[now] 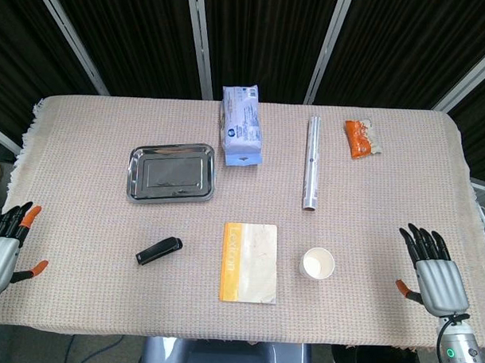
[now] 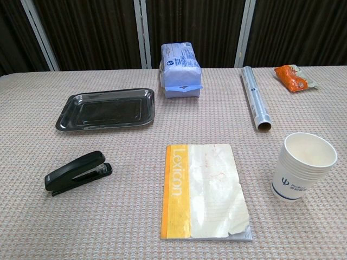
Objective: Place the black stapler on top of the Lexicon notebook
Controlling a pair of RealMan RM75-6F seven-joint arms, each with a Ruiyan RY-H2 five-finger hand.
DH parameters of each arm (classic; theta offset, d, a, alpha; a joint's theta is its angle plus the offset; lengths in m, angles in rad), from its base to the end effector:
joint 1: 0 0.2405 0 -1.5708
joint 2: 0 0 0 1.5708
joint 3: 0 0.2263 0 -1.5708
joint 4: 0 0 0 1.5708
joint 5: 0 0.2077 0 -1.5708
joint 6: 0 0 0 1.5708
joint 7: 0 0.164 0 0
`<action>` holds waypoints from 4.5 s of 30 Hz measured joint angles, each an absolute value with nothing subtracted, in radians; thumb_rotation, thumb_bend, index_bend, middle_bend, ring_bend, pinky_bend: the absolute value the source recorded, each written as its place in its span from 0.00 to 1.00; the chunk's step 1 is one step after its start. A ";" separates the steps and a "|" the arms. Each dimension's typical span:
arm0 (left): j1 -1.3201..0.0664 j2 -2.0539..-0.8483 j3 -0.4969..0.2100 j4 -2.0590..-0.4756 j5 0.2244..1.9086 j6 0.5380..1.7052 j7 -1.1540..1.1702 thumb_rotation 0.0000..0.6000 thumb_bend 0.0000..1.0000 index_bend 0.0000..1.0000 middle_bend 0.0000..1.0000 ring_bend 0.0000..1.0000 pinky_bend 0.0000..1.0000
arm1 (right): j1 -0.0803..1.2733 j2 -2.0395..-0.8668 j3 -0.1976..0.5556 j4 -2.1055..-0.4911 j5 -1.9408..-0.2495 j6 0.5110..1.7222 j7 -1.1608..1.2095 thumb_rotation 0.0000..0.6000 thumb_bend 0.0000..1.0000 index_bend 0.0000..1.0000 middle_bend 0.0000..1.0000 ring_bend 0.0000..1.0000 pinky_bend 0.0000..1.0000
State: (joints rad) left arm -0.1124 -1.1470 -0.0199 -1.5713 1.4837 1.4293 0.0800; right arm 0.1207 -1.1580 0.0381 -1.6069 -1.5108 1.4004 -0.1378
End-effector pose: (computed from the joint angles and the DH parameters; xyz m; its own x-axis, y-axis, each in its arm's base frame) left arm -0.2920 0.2003 0.1319 0.4792 0.0740 0.8746 0.8775 -0.0215 -0.4790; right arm -0.2777 -0.2051 0.1216 0.4928 -0.0797 0.8665 -0.8700 -0.0653 0.4888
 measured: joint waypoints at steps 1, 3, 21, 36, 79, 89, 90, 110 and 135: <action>-0.113 -1.148 -0.020 -1.571 1.484 1.429 0.081 1.00 0.17 0.00 0.00 0.00 0.11 | 0.121 -1.158 0.039 -1.606 -1.510 1.402 -0.138 1.00 0.15 0.00 0.00 0.00 0.00; -0.113 -1.148 -0.019 -1.571 1.483 1.427 0.083 1.00 0.17 0.00 0.00 0.00 0.11 | 0.121 -1.157 0.040 -1.604 -1.508 1.401 -0.136 1.00 0.15 0.00 0.00 0.00 0.00; -0.156 -1.125 0.017 -1.623 1.505 1.305 0.035 1.00 0.17 0.18 0.19 0.20 0.34 | 0.131 -1.168 0.039 -1.599 -1.511 1.391 -0.125 1.00 0.15 0.00 0.00 0.00 0.00; -0.175 -1.276 0.003 -1.747 1.536 1.353 0.337 1.00 0.17 0.19 0.21 0.22 0.37 | 0.139 -1.145 0.010 -1.610 -1.568 1.391 -0.065 1.00 0.15 0.00 0.00 0.00 0.00; -0.190 -1.794 -0.068 -1.451 1.474 1.377 0.644 1.00 0.19 0.26 0.26 0.23 0.37 | 0.129 -1.075 -0.027 -1.621 -1.643 1.422 0.065 1.00 0.15 0.00 0.00 0.00 0.00; -0.218 -1.836 -0.078 -1.409 1.433 1.339 0.648 1.00 0.21 0.40 0.33 0.26 0.38 | 0.130 -1.071 -0.033 -1.623 -1.649 1.419 0.070 1.00 0.15 0.00 0.00 0.00 0.00; -0.221 -1.840 -0.079 -1.404 1.427 1.335 0.649 1.00 0.21 0.43 0.36 0.28 0.39 | 0.130 -1.070 -0.033 -1.623 -1.649 1.419 0.070 1.00 0.15 0.00 0.00 0.00 0.00; -0.258 -1.908 -0.110 -1.311 1.440 1.386 0.567 1.00 0.30 0.69 0.56 0.46 0.54 | 0.141 -1.071 -0.039 -1.623 -1.638 1.386 0.067 1.00 0.15 0.00 0.00 0.00 0.00; -0.602 -2.107 -0.271 -1.234 1.481 1.183 0.331 1.00 0.28 0.69 0.57 0.46 0.53 | 0.154 -1.070 -0.026 -1.613 -1.601 1.358 0.094 1.00 0.15 0.00 0.00 0.00 0.00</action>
